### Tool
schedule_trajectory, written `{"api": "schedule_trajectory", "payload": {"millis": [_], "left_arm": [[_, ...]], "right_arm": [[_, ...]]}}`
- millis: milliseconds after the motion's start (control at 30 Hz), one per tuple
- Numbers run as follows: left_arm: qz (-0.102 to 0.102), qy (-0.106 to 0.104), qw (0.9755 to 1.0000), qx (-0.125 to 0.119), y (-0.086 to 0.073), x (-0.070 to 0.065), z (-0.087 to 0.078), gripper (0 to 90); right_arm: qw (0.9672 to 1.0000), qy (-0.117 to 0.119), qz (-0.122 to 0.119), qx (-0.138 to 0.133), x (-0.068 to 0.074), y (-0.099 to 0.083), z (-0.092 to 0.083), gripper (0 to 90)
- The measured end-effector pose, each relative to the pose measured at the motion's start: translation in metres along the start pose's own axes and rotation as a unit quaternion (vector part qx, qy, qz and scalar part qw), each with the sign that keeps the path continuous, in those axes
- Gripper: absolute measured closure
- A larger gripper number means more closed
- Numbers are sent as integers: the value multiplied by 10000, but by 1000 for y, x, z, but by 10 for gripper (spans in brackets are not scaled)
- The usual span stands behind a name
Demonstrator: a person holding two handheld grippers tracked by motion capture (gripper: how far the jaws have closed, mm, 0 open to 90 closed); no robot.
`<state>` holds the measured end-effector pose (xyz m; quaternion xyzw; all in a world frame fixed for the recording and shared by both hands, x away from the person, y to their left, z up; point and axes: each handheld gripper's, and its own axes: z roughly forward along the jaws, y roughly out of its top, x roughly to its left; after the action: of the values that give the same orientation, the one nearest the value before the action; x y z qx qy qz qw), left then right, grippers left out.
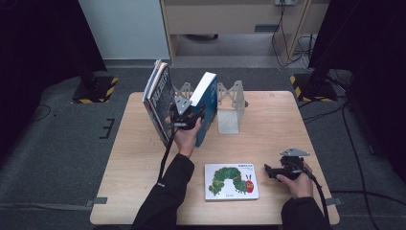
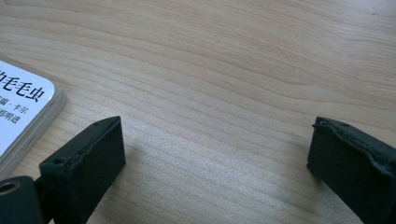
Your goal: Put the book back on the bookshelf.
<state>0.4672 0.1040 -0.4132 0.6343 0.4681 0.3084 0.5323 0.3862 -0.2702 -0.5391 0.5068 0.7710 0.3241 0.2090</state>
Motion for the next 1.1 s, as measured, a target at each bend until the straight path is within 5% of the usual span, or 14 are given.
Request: {"api": "schedule_trajectory", "payload": {"millis": [233,733,1100], "left_arm": [[29,-46,9999,136,-6,2,-8,582],[-107,177,9996,194,2,4,15,594],[-117,-188,9996,154,-16,8,0,565]], "right_arm": [[10000,10,-21,6,0,0,0,42],[10000,16,-17,1,0,0,0,41],[10000,15,-22,-1,0,0,0,41]]}}
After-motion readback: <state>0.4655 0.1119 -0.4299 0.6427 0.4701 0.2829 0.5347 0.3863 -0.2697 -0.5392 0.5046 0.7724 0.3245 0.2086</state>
